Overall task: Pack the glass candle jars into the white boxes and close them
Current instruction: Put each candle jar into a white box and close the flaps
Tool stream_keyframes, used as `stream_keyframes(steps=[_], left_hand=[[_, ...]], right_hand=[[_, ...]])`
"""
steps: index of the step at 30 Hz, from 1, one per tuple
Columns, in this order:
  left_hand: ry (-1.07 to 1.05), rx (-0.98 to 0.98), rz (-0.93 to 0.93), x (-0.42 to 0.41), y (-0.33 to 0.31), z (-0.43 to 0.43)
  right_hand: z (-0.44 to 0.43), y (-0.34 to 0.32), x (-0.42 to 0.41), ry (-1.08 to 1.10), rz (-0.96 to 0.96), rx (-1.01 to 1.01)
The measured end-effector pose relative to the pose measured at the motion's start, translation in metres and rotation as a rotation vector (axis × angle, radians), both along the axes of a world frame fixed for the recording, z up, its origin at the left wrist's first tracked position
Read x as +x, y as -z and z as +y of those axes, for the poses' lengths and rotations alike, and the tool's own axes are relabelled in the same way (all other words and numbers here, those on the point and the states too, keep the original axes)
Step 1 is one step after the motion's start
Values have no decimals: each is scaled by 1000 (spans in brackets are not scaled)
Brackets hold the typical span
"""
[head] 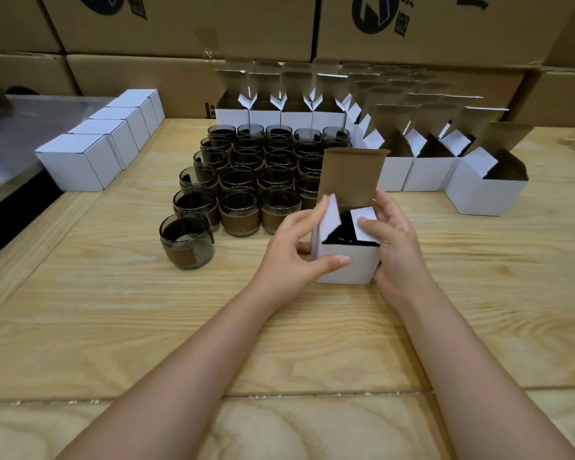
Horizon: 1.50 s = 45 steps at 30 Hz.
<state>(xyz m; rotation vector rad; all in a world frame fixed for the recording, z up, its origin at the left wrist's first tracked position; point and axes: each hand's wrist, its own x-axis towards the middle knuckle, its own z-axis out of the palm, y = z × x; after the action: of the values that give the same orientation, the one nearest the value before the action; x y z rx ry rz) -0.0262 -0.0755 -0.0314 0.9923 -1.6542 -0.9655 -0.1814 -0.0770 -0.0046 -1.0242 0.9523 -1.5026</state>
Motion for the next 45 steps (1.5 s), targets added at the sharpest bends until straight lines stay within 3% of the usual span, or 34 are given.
stream_keyframes(steps=[9, 15, 21, 37, 45], left_hand=[[-9, -33, -4, 0, -3, 3], [-26, 10, 29, -2, -5, 3], [-21, 46, 98, -2, -1, 1], [-5, 27, 85, 0, 1, -1], [18, -92, 10, -2, 1, 1]], right_hand=[[-2, 4, -2, -66, -37, -97], [0, 8, -8, -111, 134, -171], [0, 6, -12, -225, 140, -127], [5, 5, -14, -215, 262, -165], [-2, 9, -13, -169, 251, -61]])
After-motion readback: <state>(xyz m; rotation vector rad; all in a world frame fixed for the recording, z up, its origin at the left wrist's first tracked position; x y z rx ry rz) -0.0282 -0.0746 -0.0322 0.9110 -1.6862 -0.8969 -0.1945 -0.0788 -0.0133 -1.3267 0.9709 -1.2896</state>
